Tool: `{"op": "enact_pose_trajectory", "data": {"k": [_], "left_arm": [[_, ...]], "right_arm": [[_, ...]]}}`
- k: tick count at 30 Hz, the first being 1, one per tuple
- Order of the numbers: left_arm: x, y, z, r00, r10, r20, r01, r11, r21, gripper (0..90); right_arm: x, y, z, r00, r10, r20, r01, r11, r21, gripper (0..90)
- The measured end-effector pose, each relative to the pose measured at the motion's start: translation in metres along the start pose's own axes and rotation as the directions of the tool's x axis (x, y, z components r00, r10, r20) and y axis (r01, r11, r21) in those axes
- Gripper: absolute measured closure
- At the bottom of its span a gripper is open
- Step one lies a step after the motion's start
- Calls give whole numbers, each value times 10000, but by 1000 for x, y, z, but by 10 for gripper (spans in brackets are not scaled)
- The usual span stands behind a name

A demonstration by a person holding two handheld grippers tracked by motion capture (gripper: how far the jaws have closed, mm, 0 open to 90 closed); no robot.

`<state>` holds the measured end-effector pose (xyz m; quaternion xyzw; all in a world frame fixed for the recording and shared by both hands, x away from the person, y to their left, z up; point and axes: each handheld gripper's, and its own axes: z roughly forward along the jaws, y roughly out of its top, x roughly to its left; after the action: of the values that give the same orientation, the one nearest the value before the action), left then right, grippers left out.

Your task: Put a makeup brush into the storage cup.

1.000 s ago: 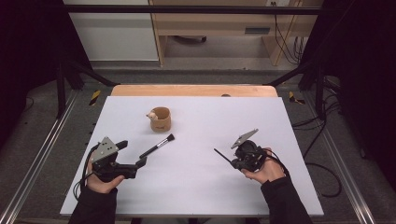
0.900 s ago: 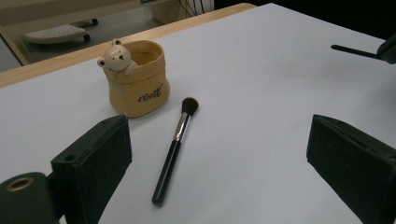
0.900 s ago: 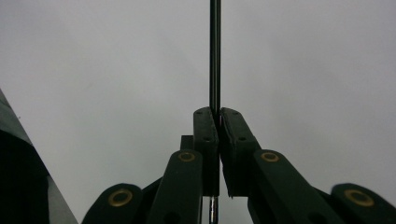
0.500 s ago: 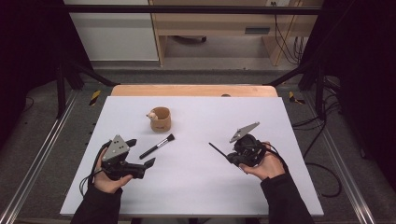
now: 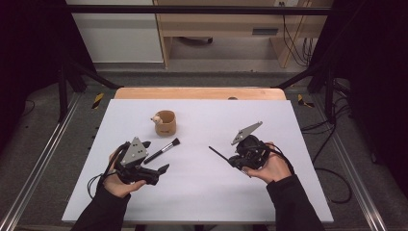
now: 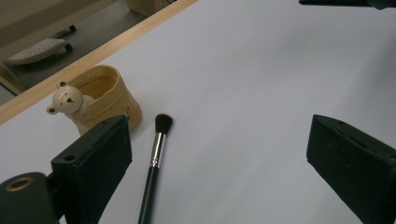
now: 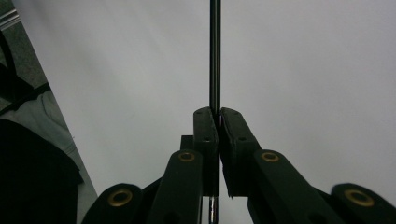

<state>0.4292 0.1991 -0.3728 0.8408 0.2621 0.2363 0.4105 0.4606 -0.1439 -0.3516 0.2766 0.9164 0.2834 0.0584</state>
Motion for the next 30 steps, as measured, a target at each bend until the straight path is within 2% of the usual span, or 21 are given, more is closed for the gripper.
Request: {"op": "enact_pose_trajectory", "data": {"k": [5,6,7,11,19,25,30], "left_arm": [[-5,7,3,9989,465,74,-467,9986,255,59],[-7,8,5,9990,435,96,-437,9989,197,59],[-8,10,5,9981,612,105,-615,9976,310,60],[-13,17,6,9967,799,159,-803,9964,258,59],[-24,31,9,9866,1604,296,-1617,9855,506,60],[-32,38,12,9790,2002,380,-2022,9775,598,61],[-37,42,14,9702,2385,425,-2412,9674,778,61]], "right_arm": [[1,2,1,9999,-102,-124,102,9999,59,858],[1,3,1,9998,-113,-153,114,9999,70,858],[1,3,2,9998,-141,-164,143,9999,79,858],[2,3,2,9996,-164,-223,164,9999,32,858],[4,6,2,9984,-342,-440,343,9994,-4,858],[6,10,4,9969,-537,-574,541,9985,52,858],[9,11,5,9955,-602,-738,607,9981,44,858]]}}
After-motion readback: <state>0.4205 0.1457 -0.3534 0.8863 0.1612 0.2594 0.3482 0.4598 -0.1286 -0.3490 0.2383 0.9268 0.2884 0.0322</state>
